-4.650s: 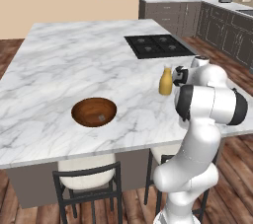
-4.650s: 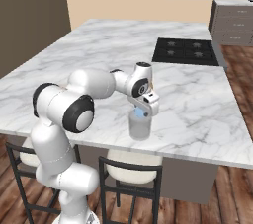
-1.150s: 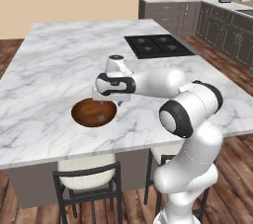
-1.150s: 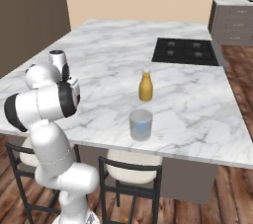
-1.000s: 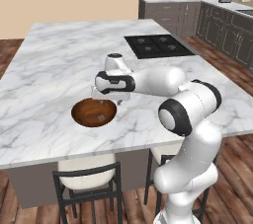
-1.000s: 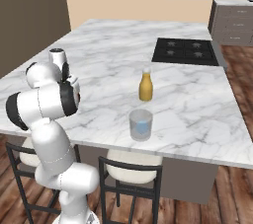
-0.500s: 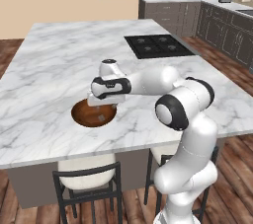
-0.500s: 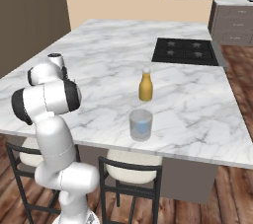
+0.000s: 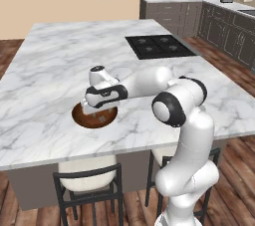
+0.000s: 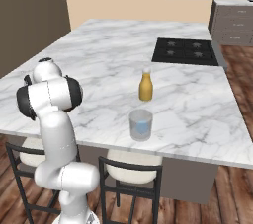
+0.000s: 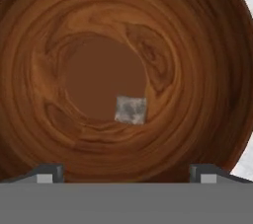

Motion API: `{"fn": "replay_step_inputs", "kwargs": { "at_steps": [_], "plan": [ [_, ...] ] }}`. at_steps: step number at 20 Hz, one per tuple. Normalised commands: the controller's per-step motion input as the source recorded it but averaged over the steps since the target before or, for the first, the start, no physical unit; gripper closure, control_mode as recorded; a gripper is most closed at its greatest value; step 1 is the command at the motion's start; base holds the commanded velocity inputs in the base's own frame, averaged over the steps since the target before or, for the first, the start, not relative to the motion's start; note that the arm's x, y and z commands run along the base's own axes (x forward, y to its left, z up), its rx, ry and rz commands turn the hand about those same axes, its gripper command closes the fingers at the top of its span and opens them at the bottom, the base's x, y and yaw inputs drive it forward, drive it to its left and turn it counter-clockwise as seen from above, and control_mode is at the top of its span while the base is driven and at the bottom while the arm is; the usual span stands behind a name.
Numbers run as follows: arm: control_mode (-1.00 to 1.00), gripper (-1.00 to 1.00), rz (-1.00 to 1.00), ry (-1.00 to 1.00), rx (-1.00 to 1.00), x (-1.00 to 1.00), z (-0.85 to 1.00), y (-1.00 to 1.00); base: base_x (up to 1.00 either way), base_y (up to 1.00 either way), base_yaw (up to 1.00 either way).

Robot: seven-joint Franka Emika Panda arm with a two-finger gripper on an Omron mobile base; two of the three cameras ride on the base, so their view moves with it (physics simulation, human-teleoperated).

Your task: There are two ice cubes in the ice bowl. Place both ice cubes in the glass cup.

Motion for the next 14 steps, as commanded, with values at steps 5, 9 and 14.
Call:
{"fn": "replay_step_inputs", "kwargs": {
  "at_steps": [5, 9, 14],
  "plan": [
    [-1.0, -1.0, 0.03, 0.04, -0.07, 0.15, -0.27, 0.0, 0.0, 0.0, 0.0],
    [-1.0, -1.0, 0.0, 0.1, -0.01, 0.1, -0.22, 0.0, 0.0, 0.0, 0.0],
    [-1.0, -1.0, 0.0, 0.13, 0.0, 0.15, -0.16, 0.0, 0.0, 0.0, 0.0]
  ]
}}
